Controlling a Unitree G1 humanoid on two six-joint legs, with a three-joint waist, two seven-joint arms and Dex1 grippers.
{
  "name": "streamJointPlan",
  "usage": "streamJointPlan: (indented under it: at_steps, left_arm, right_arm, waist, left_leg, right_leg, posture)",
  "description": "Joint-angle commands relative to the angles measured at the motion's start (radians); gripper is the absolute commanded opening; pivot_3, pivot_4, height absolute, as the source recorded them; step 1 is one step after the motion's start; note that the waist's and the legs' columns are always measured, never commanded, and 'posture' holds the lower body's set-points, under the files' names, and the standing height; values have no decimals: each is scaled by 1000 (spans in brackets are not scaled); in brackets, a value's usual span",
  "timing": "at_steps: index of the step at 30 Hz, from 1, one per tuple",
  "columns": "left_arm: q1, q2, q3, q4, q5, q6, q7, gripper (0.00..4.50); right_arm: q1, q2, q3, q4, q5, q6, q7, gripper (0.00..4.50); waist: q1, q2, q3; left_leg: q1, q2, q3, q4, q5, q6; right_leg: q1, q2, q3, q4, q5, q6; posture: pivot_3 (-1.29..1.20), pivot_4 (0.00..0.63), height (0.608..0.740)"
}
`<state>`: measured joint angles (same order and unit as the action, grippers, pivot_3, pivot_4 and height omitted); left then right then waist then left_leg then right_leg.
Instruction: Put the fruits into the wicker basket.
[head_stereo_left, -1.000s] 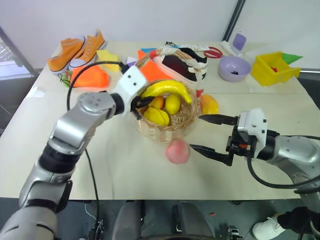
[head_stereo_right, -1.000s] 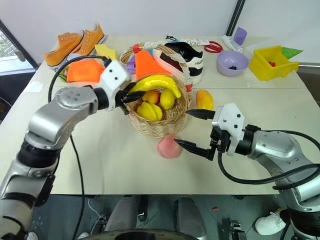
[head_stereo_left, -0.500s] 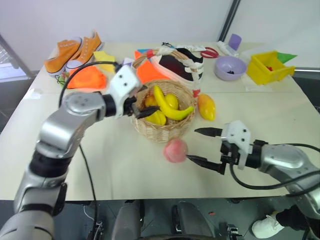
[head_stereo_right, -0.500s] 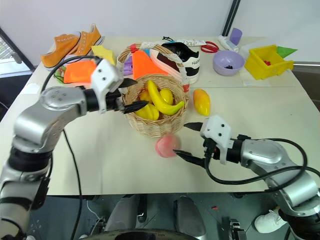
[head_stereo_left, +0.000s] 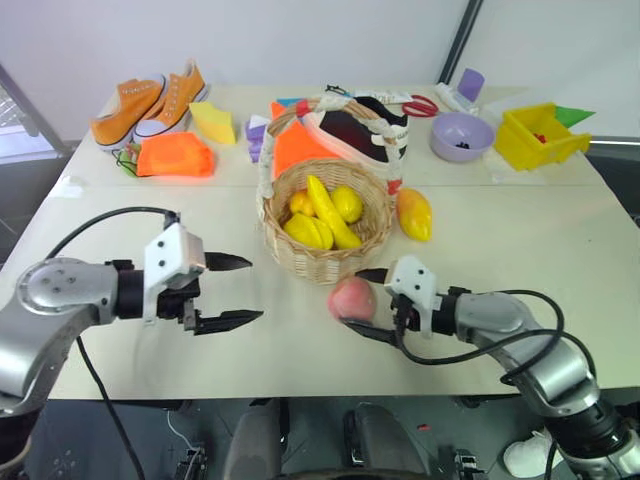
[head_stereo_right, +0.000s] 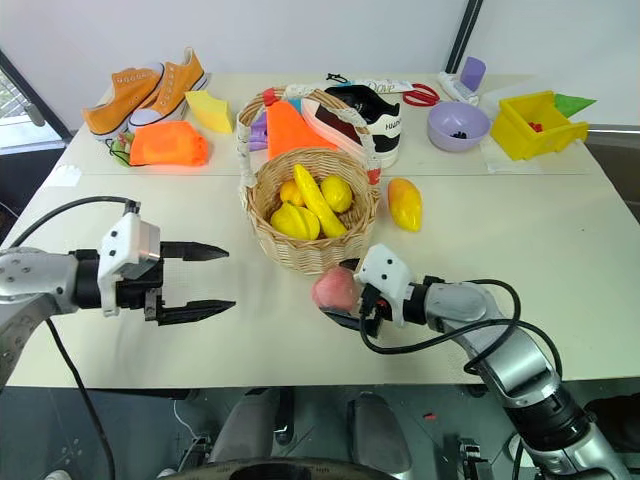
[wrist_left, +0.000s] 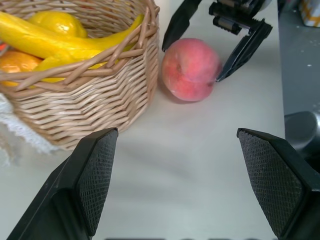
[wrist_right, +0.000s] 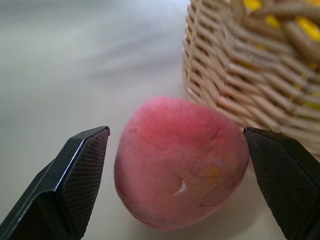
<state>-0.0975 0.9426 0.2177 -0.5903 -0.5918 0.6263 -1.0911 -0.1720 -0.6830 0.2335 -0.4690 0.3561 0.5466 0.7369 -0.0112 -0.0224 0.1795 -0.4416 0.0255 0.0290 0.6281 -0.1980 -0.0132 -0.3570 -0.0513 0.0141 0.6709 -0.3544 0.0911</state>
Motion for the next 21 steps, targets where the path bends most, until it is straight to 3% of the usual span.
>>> streamJointPlan:
  at_steps: [1, 6, 7, 14, 17, 21]
  left_arm:
    - [12, 5, 38, -49, -14, -37, 9, 4078]
    - [18, 17, 18, -51, 4, -46, 33, 4171]
    - [18, 18, 18, -51, 3, -46, 35, 4171]
    - [8, 17, 16, -20, 15, -55, 59, 4171]
    - [5, -1, 17, -3, 8, -56, 74, 4171]
    - [9, -40, 20, 10, 0, -68, 102, 4171]
  right_arm:
    - [-11, 23, 0, 1, -1, -11, 15, 4500]
    - [-8, 33, -8, 1, -14, -11, 18, 2898]
    - [-6, 34, -11, -2, -17, -13, 18, 2780]
    - [-6, -54, -178, -202, 185, 50, 121, 2745]
    - [-181, 24, -256, -195, 294, 137, 0, 2745]
    - [-398, 73, -182, -81, 144, 173, -139, 2745]
  waist:
    - [-1, 0, 0]
    - [-3, 0, 0]
    - [-3, 0, 0]
    - [-1, 1, 0]
    - [-16, 1, 0]
    - [-14, 1, 0]
  left_leg:
    - [0, 0, 0, 0, 0, 0]
    - [0, 0, 0, -1, 0, 0]
    - [0, 0, 0, -1, 0, 0]
    - [0, 0, 0, -1, 0, 0]
    - [1, 1, 0, -1, 0, 0]
    - [2, 2, 0, -1, 0, 0]
  right_leg:
    - [0, 0, 0, 0, 0, 0]
    - [0, 0, 0, 0, 0, 0]
    - [0, 0, 0, 0, 0, 0]
    - [0, 0, 0, 0, 0, 0]
    - [0, 1, 0, 1, 1, 0]
    - [-1, 2, 0, 1, 2, -1]
  posture:
    - [0, 150, 733]
    - [0, 150, 733]
    - [0, 150, 733]
    - [0, 150, 733]
    - [0, 150, 733]
    - [0, 150, 733]
